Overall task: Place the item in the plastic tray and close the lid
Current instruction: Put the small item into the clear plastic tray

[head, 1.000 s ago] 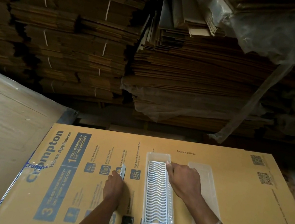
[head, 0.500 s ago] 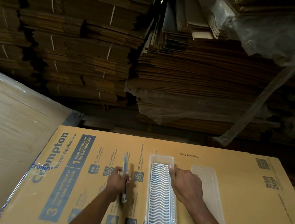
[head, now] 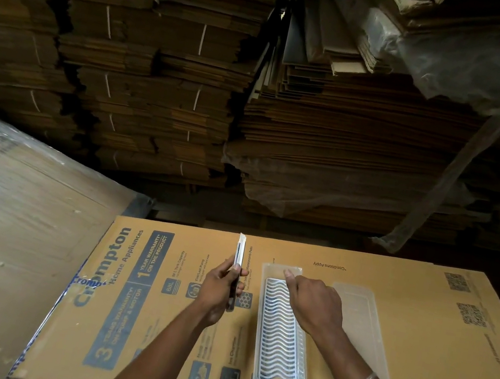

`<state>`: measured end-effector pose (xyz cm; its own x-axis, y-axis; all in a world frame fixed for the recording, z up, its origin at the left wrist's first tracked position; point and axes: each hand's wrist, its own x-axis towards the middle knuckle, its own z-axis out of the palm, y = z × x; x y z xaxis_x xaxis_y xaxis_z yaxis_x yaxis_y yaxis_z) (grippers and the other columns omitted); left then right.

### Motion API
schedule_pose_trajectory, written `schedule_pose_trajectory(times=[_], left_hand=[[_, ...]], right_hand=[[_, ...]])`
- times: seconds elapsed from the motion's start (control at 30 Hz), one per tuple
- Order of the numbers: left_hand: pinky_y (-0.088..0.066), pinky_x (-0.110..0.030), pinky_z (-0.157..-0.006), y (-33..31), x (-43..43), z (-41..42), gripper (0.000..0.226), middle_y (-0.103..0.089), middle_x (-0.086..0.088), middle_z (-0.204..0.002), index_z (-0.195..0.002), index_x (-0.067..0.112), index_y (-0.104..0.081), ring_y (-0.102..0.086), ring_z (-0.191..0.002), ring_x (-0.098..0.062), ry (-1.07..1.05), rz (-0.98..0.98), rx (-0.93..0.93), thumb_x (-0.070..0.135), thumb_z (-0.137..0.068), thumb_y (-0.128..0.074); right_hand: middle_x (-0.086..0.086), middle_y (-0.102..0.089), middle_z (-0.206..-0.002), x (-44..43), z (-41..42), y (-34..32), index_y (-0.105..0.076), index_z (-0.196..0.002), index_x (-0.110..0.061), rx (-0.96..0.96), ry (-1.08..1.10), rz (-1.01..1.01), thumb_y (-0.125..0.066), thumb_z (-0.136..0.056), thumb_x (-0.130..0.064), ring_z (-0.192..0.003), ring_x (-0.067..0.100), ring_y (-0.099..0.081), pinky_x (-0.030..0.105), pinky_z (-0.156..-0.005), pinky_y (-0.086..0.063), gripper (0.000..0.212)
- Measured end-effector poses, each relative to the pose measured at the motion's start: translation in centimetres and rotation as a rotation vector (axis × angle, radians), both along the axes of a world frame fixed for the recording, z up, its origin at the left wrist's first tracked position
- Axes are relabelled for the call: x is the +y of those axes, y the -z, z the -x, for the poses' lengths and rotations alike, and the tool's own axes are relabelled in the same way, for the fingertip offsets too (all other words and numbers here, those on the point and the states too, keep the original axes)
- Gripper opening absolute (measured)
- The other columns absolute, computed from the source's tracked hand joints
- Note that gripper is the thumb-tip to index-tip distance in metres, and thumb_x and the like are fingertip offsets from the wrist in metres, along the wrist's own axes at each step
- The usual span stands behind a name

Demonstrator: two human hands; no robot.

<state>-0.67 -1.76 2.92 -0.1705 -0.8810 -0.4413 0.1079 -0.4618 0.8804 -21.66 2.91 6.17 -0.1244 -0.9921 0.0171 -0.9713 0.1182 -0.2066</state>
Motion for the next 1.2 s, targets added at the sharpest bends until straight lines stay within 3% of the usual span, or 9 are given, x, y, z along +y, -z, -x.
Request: schedule_pose_trajectory(times=[0.23, 0.4, 0.6, 0.67, 0.77, 0.93, 1.0, 1.1, 1.2], left_hand=[[-0.048, -0.023, -0.052, -1.3, 0.4, 0.0, 0.049, -0.064, -0.008, -0.096, -0.152, 0.017, -0.042, -0.055, -0.067, -0.014, 0.026, -0.039, 0.103, 0.006, -0.105, -0.046], [-0.057, -0.025, -0.065, -1.6, 0.4, 0.0, 0.059, -0.06, -0.018, -0.122, -0.154, 0.015, -0.039, -0.056, -0.072, -0.017, 0.019, -0.04, 0.205, -0.009, -0.1, -0.045], [-0.048, -0.033, -0.073, -1.6, 0.8, 0.1, 0.064, -0.061, -0.014, -0.122, -0.152, 0.019, -0.042, -0.055, -0.073, -0.018, 0.049, -0.035, 0.195, -0.014, -0.098, -0.045], [-0.047, -0.032, -0.071, -1.6, 1.0, 0.3, 0.059, -0.063, -0.012, -0.117, -0.145, 0.026, -0.049, -0.055, -0.072, -0.017, 0.034, -0.034, 0.184, -0.012, -0.099, -0.046], [-0.047, -0.034, -0.072, -1.8, 1.4, 0.9, 0.033, -0.068, -0.01, -0.102, -0.118, 0.027, -0.062, -0.056, -0.07, -0.017, -0.023, -0.071, 0.193, 0.002, -0.104, -0.045], [-0.046, -0.034, -0.071, -0.5, 1.6, 2.5, 0.022, -0.056, -0.008, -0.081, -0.12, 0.009, -0.062, -0.053, -0.071, -0.019, -0.005, -0.034, -0.059, 0.015, -0.106, -0.047], [-0.048, -0.033, -0.064, 0.0, 1.6, 3.4, 0.02, -0.061, -0.005, -0.074, -0.115, 0.004, -0.064, -0.056, -0.068, -0.02, 0.025, -0.03, -0.193, 0.014, -0.102, -0.053], [-0.058, -0.036, -0.064, 1.1, 1.7, 4.8, 0.012, -0.076, -0.001, -0.083, -0.099, 0.013, -0.074, -0.069, -0.071, -0.016, 0.076, -0.019, -0.429, 0.018, -0.093, -0.066], [-0.061, -0.045, -0.067, 2.2, 1.7, 6.3, 0.011, -0.078, -0.01, -0.084, -0.086, 0.01, -0.076, -0.071, -0.07, -0.019, 0.182, -0.017, -0.61, 0.018, -0.08, -0.077]], right_hand=[[0.002, -0.07, -0.075, 0.5, -0.6, 0.2, -0.068, -0.08, -0.02, -0.02, -0.012, -0.022, -0.007, -0.099, -0.062, -0.069, 0.02, -0.064, 0.038, -0.078, -0.051, 0.076], [0.003, -0.071, -0.079, 0.6, -0.6, 0.0, -0.067, -0.082, -0.019, 0.0, -0.015, -0.01, -0.011, -0.101, -0.06, -0.073, 0.022, -0.065, 0.038, -0.078, -0.049, 0.072], [0.002, -0.07, -0.077, 0.7, -0.3, 0.1, -0.067, -0.081, -0.02, 0.015, -0.014, -0.007, -0.008, -0.1, -0.062, -0.072, 0.022, -0.064, 0.038, -0.076, -0.049, 0.074], [0.001, -0.07, -0.075, 0.7, -0.2, 0.4, -0.066, -0.079, -0.02, 0.018, -0.015, -0.003, -0.006, -0.098, -0.063, -0.07, 0.022, -0.064, 0.038, -0.075, -0.05, 0.077], [0.002, -0.069, -0.075, 0.8, 0.0, 0.6, -0.066, -0.079, -0.02, 0.007, -0.004, -0.003, -0.009, -0.1, -0.063, -0.071, 0.022, -0.064, 0.038, -0.077, -0.05, 0.074], [0.002, -0.07, -0.077, 1.1, 0.8, 1.1, -0.066, -0.079, -0.021, -0.01, 0.011, 0.009, -0.006, -0.098, -0.066, -0.073, 0.022, -0.064, 0.041, -0.08, -0.051, 0.077], [0.002, -0.071, -0.08, 1.3, 1.3, 1.4, -0.068, -0.083, -0.022, -0.022, 0.023, 0.017, -0.005, -0.098, -0.067, -0.075, 0.022, -0.065, 0.041, -0.079, -0.051, 0.079], [0.001, -0.074, -0.086, 2.1, 2.6, 1.8, -0.071, -0.095, -0.024, -0.047, 0.048, 0.026, -0.01, -0.101, -0.064, -0.079, 0.02, -0.067, 0.04, -0.08, -0.051, 0.073], [0.0, -0.07, -0.078, 3.0, 4.0, 1.9, -0.067, -0.082, -0.023, -0.051, 0.072, 0.012, -0.011, -0.1, -0.064, -0.072, 0.02, -0.061, 0.04, -0.078, -0.049, 0.071]])
